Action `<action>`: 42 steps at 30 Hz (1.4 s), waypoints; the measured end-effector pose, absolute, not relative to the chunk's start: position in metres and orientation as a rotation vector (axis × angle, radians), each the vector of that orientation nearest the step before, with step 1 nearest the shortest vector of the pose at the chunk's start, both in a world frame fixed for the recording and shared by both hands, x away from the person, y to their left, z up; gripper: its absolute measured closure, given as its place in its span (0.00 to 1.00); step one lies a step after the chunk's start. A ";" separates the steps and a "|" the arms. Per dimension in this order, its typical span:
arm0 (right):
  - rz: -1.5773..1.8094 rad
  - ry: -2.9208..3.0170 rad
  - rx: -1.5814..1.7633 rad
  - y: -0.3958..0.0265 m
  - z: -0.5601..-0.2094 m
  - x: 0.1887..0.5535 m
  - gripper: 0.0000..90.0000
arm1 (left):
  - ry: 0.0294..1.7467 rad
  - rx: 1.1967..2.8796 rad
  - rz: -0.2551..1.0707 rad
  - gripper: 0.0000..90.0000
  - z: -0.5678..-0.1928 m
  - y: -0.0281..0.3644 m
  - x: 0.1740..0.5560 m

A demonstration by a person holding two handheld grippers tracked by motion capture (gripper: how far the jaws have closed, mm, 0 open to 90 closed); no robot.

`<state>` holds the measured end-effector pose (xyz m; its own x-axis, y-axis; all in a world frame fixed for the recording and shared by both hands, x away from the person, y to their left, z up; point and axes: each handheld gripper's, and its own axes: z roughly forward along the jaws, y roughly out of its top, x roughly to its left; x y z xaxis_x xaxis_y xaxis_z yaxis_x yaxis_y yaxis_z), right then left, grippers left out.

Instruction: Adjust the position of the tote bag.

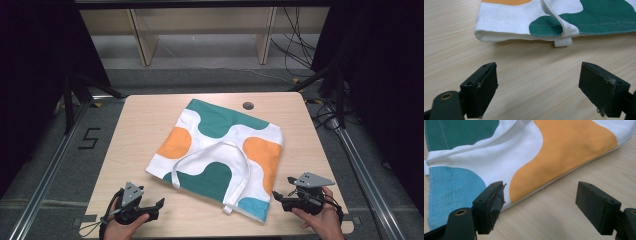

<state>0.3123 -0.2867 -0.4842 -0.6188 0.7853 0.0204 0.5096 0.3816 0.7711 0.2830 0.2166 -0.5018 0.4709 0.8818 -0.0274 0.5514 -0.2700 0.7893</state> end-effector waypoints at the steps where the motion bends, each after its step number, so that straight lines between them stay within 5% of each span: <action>1: 1.110 2.305 1.123 -0.287 -0.485 0.313 0.26 | 1.199 1.923 0.554 0.16 -0.503 0.216 0.284; 42: 1.069 2.374 1.070 -0.275 -0.490 0.312 0.26 | 1.385 1.908 0.706 0.27 -0.510 0.237 0.346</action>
